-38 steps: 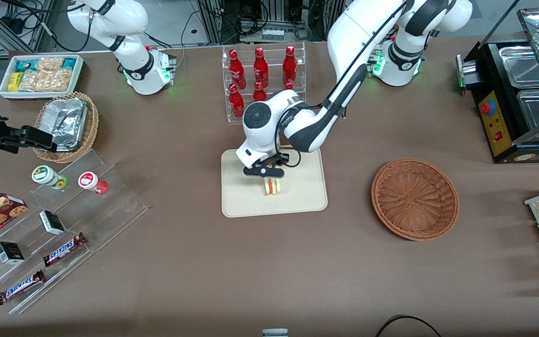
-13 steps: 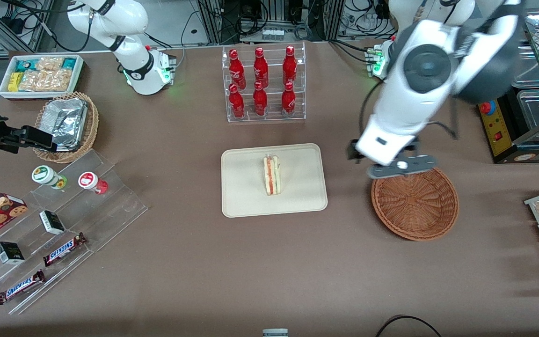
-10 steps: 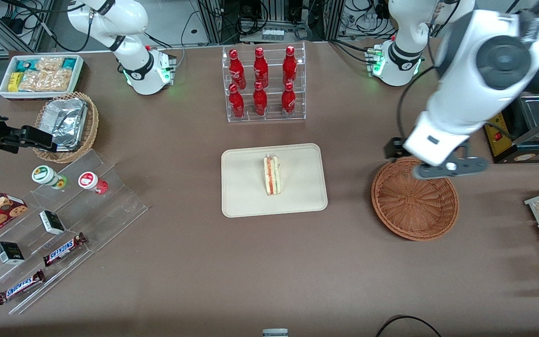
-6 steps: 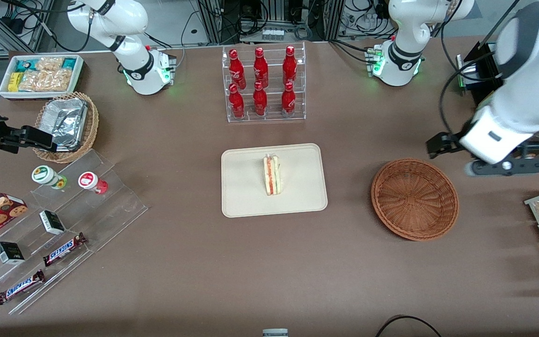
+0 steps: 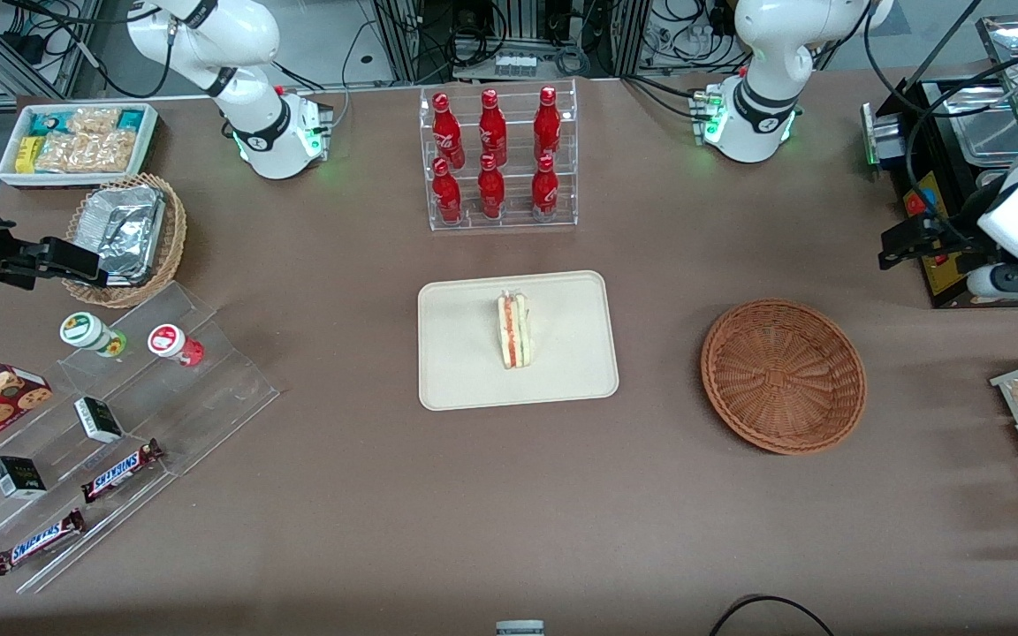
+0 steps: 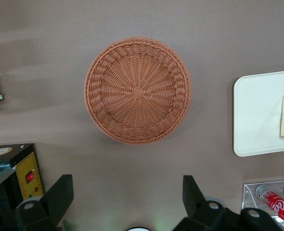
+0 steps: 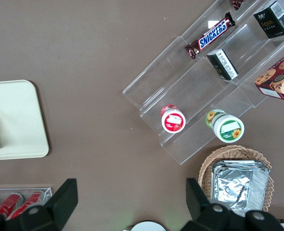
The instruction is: Place sandwich from basket to tray
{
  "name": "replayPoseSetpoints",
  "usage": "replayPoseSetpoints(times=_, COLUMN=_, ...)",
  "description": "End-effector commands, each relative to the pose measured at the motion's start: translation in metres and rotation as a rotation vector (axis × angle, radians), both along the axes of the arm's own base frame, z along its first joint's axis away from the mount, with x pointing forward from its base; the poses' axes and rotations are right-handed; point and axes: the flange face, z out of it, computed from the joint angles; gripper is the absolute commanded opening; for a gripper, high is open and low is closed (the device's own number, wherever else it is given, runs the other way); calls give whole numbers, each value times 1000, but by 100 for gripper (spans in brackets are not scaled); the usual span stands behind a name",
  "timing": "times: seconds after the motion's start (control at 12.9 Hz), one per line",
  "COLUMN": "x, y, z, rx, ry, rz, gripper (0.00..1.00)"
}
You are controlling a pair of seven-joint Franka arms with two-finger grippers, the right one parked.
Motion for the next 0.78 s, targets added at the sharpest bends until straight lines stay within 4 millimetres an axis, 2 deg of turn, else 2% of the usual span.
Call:
replayPoseSetpoints(times=0.0, x=-15, y=-9, z=11, rx=-4, ry=-7, rz=-49, gripper=100)
replayPoseSetpoints(times=0.23, x=-14, y=-17, z=14, rx=11, ry=-16, rz=-57, gripper=100)
replayPoseSetpoints(times=0.31, x=-12, y=-10, z=16, rx=16, ry=-20, rz=-57, gripper=100)
replayPoseSetpoints(times=0.7, x=-9, y=-11, z=24, rx=53, ry=-36, rz=-64, gripper=100)
